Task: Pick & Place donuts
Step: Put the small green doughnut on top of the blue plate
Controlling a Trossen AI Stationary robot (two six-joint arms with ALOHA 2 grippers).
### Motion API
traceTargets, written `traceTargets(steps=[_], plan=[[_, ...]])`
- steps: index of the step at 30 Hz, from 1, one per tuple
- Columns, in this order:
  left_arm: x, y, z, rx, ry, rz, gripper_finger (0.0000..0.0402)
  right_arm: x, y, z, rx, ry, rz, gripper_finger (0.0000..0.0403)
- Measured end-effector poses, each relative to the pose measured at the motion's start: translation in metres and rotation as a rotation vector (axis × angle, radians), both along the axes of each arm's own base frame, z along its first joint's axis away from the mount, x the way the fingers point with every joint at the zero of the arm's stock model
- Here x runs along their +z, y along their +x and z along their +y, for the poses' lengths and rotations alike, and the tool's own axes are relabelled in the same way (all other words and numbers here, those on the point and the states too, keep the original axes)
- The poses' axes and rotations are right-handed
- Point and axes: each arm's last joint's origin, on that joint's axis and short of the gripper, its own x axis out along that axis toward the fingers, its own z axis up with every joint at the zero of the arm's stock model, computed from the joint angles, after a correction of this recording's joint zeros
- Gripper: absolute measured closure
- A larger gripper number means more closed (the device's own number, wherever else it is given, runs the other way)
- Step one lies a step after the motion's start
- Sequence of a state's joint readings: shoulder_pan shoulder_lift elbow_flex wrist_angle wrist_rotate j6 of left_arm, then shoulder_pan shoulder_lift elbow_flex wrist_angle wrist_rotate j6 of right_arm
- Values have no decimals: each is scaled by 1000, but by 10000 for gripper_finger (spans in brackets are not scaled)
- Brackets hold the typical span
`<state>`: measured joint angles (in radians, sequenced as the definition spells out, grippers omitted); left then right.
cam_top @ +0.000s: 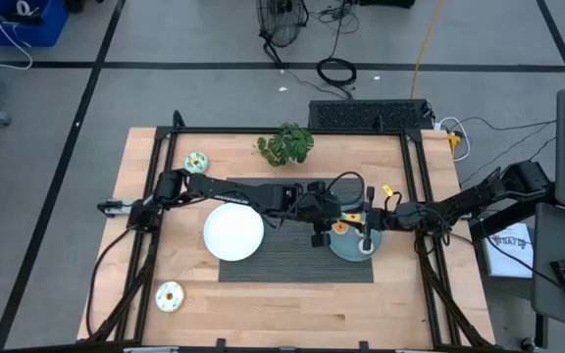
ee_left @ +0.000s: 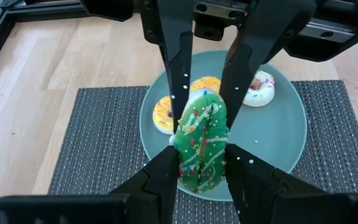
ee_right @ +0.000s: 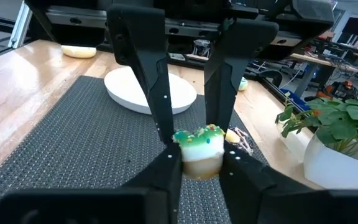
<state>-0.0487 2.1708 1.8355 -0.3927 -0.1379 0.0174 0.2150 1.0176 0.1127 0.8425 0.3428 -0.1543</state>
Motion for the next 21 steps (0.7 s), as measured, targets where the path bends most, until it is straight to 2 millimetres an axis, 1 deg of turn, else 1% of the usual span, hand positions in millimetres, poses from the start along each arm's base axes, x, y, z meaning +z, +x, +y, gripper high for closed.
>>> traceTargets(steps=[5, 8, 11, 16, 18, 21], plan=[[0, 0, -3, -5, 1, -1, 270, 0, 0, 0, 5, 1, 0, 363], [0, 0, -4, -7, 1, -2, 270, 0, 0, 0, 8, 4, -2, 375], [0, 0, -4, -8, 2, -1, 270, 0, 0, 0, 8, 4, -2, 376], [0, 0, -4, -13, -1, -1, 268, 0, 0, 0, 8, 15, -3, 367], [0, 0, -4, -10, -5, -1, 259, 0, 0, 0, 8, 15, -1, 366], [0, 0, -4, 7, 13, -2, 226, 0, 0, 0, 6, 14, -1, 368]])
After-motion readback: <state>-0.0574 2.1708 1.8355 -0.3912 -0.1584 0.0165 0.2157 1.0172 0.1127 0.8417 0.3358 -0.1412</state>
